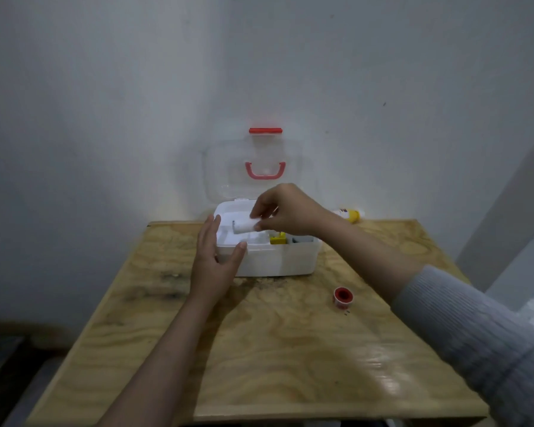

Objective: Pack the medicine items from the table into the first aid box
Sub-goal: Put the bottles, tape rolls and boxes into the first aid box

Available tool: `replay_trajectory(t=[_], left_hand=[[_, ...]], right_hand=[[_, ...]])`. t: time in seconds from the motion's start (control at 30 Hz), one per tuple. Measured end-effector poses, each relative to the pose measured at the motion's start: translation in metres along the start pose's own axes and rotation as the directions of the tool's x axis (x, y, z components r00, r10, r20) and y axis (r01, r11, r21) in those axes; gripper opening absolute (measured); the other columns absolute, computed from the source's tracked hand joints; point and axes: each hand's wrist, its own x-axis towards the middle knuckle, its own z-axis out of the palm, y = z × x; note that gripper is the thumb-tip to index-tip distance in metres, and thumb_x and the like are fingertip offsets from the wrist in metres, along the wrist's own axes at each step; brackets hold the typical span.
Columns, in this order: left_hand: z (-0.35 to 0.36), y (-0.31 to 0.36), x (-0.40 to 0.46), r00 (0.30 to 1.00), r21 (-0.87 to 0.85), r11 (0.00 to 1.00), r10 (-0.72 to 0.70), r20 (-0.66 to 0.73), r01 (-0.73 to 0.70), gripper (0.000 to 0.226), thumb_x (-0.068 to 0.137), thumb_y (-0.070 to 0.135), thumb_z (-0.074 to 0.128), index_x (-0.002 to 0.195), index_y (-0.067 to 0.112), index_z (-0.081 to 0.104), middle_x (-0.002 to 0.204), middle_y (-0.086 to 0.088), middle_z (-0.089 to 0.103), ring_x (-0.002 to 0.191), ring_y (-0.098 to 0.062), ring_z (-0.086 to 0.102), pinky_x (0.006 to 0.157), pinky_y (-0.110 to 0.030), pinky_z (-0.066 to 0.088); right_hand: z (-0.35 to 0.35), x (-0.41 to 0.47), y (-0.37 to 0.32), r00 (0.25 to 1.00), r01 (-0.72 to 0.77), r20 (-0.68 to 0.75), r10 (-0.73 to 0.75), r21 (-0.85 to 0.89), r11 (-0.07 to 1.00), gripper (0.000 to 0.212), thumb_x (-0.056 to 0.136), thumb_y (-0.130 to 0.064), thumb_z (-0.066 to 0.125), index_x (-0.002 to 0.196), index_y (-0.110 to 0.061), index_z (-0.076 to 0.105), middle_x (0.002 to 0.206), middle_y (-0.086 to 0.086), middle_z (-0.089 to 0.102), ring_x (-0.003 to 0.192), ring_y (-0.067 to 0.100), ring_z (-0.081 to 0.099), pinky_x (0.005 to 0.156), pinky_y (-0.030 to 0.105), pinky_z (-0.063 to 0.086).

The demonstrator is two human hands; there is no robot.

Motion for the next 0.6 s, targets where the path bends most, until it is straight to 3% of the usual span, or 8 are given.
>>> replay_trajectory(t=[0.1, 0.27, 0.33, 0.47, 0.6], left_hand=[[0.0, 0.001, 0.0, 1.0, -0.01, 1.0, -0.027, 0.005, 0.027, 0.074, 0.082, 0.047, 0.062, 0.144, 0.042, 0.022, 0.154, 0.013, 0.024, 0.138, -0.009, 0.029, 0.104, -0.045, 0.043], [0.001, 0.002, -0.001, 1.0, -0.007, 1.0, -0.014, 0.005, 0.014, 0.075, 0.084, 0.044, 0.061, 0.146, 0.037, 0.02, 0.155, 0.011, 0.023, 0.137, -0.006, 0.028, 0.104, -0.029, 0.037], [0.001, 0.002, -0.002, 1.0, -0.008, 1.0, -0.015, 0.002, 0.015, 0.075, 0.084, 0.044, 0.061, 0.146, 0.036, 0.02, 0.155, 0.011, 0.023, 0.135, -0.003, 0.027, 0.103, -0.026, 0.035], [0.001, 0.002, -0.002, 1.0, -0.01, 1.0, -0.009, -0.008, 0.009, 0.075, 0.084, 0.042, 0.062, 0.146, 0.034, 0.022, 0.155, 0.01, 0.024, 0.138, -0.007, 0.028, 0.107, -0.035, 0.038], [0.002, 0.001, -0.001, 1.0, 0.009, 1.0, -0.009, -0.008, 0.009, 0.075, 0.083, 0.044, 0.061, 0.146, 0.035, 0.02, 0.155, 0.01, 0.023, 0.137, -0.011, 0.029, 0.105, -0.04, 0.042]], right_hand=[[0.017, 0.017, -0.005, 0.998, -0.016, 0.058, 0.019, -0.047, 0.999, 0.024, 0.074, -0.009, 0.076, 0.097, -0.005, 0.072, 0.096, 0.009, 0.073, 0.078, 0.012, 0.063, 0.066, 0.009, 0.044], [0.033, 0.029, -0.004, 0.992, -0.054, 0.111, 0.058, -0.039, 0.998, 0.026, 0.071, -0.011, 0.077, 0.096, -0.007, 0.074, 0.097, 0.008, 0.074, 0.088, 0.019, 0.068, 0.08, 0.027, 0.054], [0.036, 0.027, -0.002, 0.991, -0.076, 0.113, 0.075, 0.0, 0.997, 0.028, 0.072, -0.012, 0.077, 0.099, -0.008, 0.073, 0.1, 0.008, 0.074, 0.088, 0.016, 0.067, 0.076, 0.023, 0.053], [0.023, 0.008, -0.001, 0.997, -0.081, 0.023, 0.08, 0.027, 0.996, 0.031, 0.075, -0.012, 0.075, 0.106, -0.007, 0.07, 0.107, 0.008, 0.071, 0.084, 0.012, 0.065, 0.07, 0.012, 0.046], [-0.011, -0.038, 0.004, 0.992, -0.09, -0.084, 0.096, 0.069, 0.994, 0.022, 0.076, -0.012, 0.074, 0.098, -0.011, 0.072, 0.096, 0.003, 0.072, 0.083, 0.013, 0.068, 0.075, 0.018, 0.055]])
